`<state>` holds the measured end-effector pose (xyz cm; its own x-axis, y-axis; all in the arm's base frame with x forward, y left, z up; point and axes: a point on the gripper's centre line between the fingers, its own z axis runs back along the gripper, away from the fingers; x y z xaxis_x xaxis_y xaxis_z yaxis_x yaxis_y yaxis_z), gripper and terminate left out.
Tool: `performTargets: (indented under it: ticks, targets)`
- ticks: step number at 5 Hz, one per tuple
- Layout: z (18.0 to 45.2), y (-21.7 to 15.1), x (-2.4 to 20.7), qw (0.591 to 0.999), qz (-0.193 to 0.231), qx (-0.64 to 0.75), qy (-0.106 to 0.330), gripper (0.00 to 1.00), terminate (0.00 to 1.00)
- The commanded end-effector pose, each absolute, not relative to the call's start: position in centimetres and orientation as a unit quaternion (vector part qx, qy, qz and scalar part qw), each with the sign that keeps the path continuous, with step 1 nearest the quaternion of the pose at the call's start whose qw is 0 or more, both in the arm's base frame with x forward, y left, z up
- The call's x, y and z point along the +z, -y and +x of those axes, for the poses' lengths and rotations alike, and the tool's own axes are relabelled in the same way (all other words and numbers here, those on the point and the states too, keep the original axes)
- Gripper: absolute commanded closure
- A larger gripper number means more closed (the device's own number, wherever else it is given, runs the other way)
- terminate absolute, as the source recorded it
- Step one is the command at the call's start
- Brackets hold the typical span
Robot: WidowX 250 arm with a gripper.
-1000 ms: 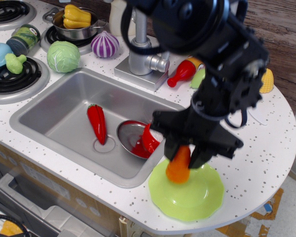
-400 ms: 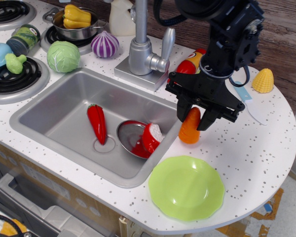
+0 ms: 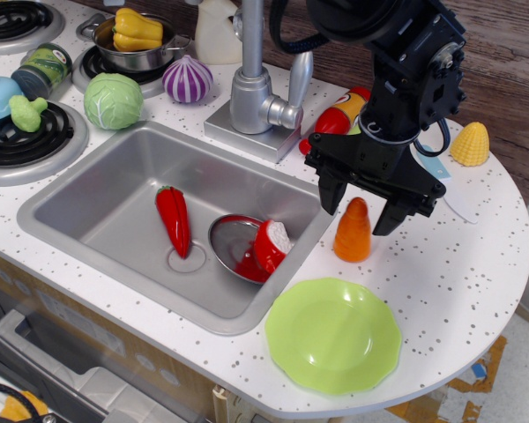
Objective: Take carrot off plate
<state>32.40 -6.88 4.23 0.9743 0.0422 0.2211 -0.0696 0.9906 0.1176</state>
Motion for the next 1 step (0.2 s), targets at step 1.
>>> performTargets:
  ticks: [1]
  targets:
    - [32.86, 6.94, 5.69, 0.989, 0.055, 0.023, 0.132, 0.00, 1.00]
